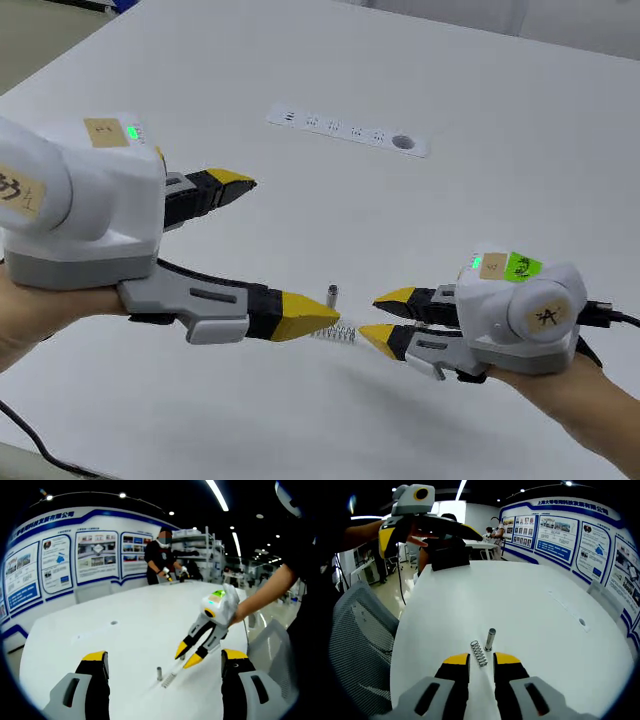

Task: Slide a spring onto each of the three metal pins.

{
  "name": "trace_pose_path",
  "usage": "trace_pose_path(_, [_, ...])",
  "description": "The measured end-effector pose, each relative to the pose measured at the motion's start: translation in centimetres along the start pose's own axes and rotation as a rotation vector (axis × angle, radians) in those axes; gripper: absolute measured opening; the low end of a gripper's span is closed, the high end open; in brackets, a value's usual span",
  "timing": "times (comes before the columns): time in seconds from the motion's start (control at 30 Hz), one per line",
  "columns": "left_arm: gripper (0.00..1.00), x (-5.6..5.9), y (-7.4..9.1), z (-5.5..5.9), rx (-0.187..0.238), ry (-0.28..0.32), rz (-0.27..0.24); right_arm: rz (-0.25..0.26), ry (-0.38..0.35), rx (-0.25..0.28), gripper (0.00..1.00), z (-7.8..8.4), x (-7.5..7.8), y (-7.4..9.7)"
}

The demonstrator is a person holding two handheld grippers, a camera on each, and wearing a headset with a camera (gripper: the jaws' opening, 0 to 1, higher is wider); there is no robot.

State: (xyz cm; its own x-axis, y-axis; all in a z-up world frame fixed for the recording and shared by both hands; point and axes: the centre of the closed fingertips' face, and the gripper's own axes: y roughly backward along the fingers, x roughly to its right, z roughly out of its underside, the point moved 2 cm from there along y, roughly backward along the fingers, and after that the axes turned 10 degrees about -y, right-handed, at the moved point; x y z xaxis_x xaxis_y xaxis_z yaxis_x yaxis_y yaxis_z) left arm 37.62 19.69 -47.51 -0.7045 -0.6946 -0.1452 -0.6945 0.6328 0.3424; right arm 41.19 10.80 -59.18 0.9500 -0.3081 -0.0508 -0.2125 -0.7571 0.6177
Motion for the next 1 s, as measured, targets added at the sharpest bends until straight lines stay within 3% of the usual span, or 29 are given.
trace_pose_path(0.07, [0.95, -0.3, 0.3, 0.2, -0.003, 0.003, -0.003, 0.003, 0.003, -0.022, 0.19, 0.1, 0.0, -0.6])
trace_pose_path(0.2, [0.95, -0.8, 0.6, 0.5, 0.003, 0.012, -0.017, 0.015, 0.025, -0.115, 0.19, 1.2, 0.1, -1.8])
trace_pose_path(0.63, [0.93, -1.5, 1.2, 1.4, 0.0, 0.028, -0.025, 0.048, 0.066, -0.289, 0.19, 3.2, 0.6, -4.6])
trace_pose_path(1.0, [0.92, -2.1, 1.5, 2.2, -0.015, 0.032, -0.019, -0.004, -0.037, -0.316, 0.15, 3.4, 0.7, -5.2])
